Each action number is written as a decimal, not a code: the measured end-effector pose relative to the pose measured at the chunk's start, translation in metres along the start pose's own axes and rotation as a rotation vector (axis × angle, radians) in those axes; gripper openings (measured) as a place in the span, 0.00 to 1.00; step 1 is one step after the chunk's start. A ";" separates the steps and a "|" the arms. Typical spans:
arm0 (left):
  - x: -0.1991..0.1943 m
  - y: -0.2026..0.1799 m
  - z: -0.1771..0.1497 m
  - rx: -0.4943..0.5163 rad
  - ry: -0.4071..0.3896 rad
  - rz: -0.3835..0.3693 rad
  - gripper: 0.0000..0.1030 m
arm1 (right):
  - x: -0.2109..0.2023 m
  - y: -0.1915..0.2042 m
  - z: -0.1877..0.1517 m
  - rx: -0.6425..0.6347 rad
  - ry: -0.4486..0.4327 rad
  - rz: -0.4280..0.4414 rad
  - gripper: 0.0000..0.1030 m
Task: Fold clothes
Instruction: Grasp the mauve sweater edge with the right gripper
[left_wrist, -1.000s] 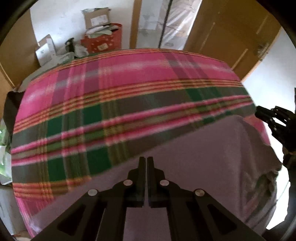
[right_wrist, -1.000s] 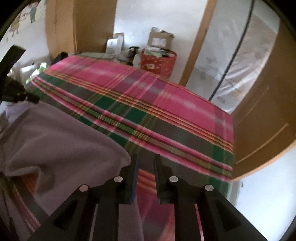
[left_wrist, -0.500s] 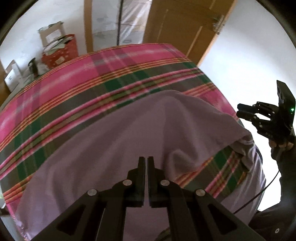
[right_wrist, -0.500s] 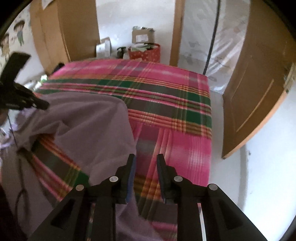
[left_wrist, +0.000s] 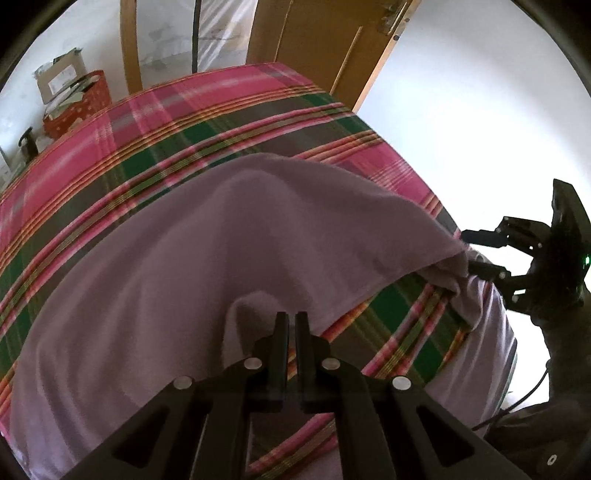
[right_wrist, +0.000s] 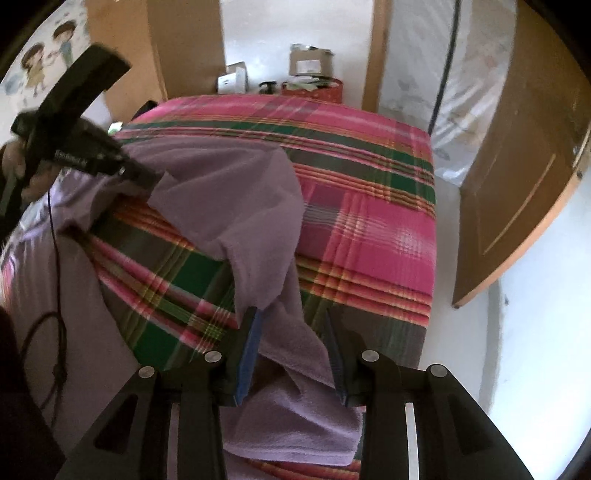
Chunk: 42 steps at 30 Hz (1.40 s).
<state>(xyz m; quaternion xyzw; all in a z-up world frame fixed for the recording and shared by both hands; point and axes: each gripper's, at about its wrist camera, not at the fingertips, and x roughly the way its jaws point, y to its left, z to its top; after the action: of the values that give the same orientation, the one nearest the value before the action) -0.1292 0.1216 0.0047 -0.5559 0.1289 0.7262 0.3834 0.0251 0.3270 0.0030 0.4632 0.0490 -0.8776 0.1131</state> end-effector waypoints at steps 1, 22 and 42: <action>0.001 -0.001 0.000 0.001 0.002 0.004 0.03 | 0.001 0.001 -0.001 -0.007 0.003 0.000 0.35; 0.034 -0.102 0.027 0.219 -0.040 -0.037 0.04 | -0.007 -0.011 -0.037 0.079 -0.015 -0.019 0.35; 0.050 -0.121 0.007 0.358 -0.230 0.065 0.12 | -0.005 -0.007 -0.046 0.121 -0.063 0.042 0.50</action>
<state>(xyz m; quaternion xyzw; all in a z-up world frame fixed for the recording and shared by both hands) -0.0538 0.2278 -0.0088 -0.3880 0.2291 0.7623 0.4646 0.0631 0.3437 -0.0195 0.4422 -0.0172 -0.8906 0.1048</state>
